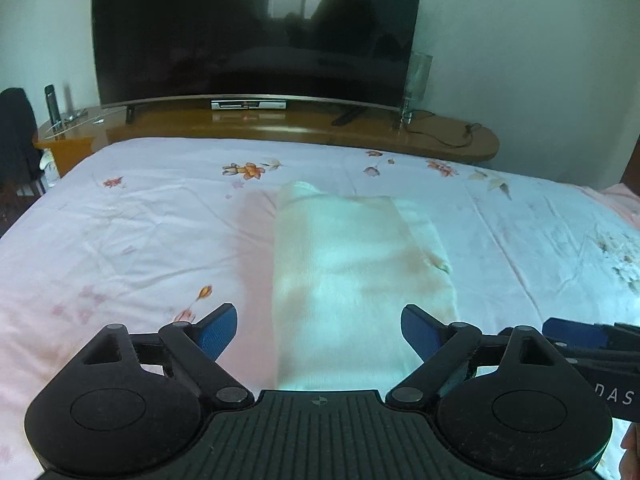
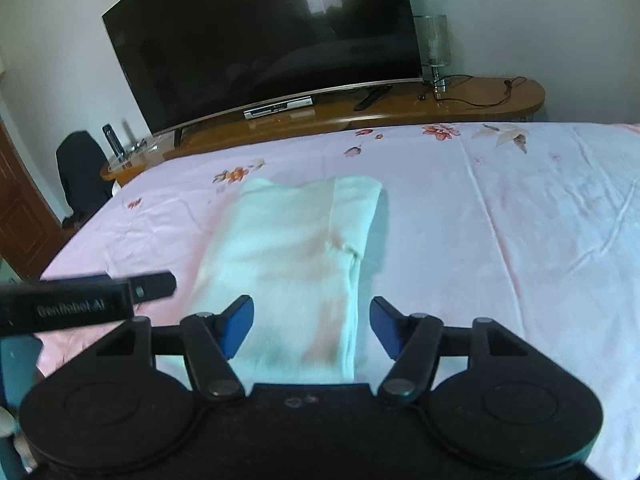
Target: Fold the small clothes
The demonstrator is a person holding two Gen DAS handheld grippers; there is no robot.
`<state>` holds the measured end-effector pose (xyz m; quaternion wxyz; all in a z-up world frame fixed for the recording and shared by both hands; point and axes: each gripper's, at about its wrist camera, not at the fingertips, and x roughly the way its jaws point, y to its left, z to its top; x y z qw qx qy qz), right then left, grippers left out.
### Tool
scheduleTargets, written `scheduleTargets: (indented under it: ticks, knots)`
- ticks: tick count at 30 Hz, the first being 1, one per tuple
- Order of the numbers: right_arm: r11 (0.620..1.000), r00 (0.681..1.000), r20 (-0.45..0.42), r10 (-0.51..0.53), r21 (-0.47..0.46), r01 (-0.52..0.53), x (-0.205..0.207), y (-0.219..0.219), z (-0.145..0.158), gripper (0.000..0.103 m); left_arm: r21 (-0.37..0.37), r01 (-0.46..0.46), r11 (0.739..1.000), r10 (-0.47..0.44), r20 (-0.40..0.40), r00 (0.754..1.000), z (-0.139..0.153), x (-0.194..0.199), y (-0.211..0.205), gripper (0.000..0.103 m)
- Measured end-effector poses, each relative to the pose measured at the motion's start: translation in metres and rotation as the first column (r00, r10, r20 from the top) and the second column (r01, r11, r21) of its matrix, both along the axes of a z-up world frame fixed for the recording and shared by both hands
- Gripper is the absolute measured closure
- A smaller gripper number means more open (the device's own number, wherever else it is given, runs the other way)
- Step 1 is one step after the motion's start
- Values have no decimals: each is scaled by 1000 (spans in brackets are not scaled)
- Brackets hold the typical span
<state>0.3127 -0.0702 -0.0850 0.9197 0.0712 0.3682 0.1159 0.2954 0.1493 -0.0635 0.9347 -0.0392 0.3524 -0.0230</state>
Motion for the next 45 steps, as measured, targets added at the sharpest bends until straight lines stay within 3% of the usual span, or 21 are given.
scheduleTargets:
  ticks: [3, 7, 9, 14, 25, 34, 45]
  knots:
    - [1000, 1000, 6, -12, -1, 12, -29, 0, 13, 30, -9, -10, 1000, 11, 25, 1000, 13, -30, 5, 0]
    - [999, 998, 50, -34, -38, 36, -70, 1, 34, 21, 20, -22, 1000, 21, 49, 999, 28, -60, 5, 0]
    - [997, 996, 72, -54, -58, 58, -90, 1, 44, 11, 20, -13, 1000, 12, 38, 999, 32, -72, 5, 0]
    - [988, 986, 119, -116, -84, 127, -127, -5, 62, 1, 39, -31, 999, 29, 53, 998, 44, -98, -1, 0]
    - [976, 975, 154, -158, -123, 177, -160, -15, 78, 1, 123, -46, 991, 36, 79, 996, 65, -139, -32, 0]
    - [968, 964, 191, -184, -136, 212, -176, -31, 94, 1, 72, -84, 994, 78, 78, 994, 76, -171, -37, 0]
    - [973, 969, 206, -133, -161, 167, -190, -27, 96, 1, 99, -96, 990, 87, 93, 992, 82, -189, -44, 0]
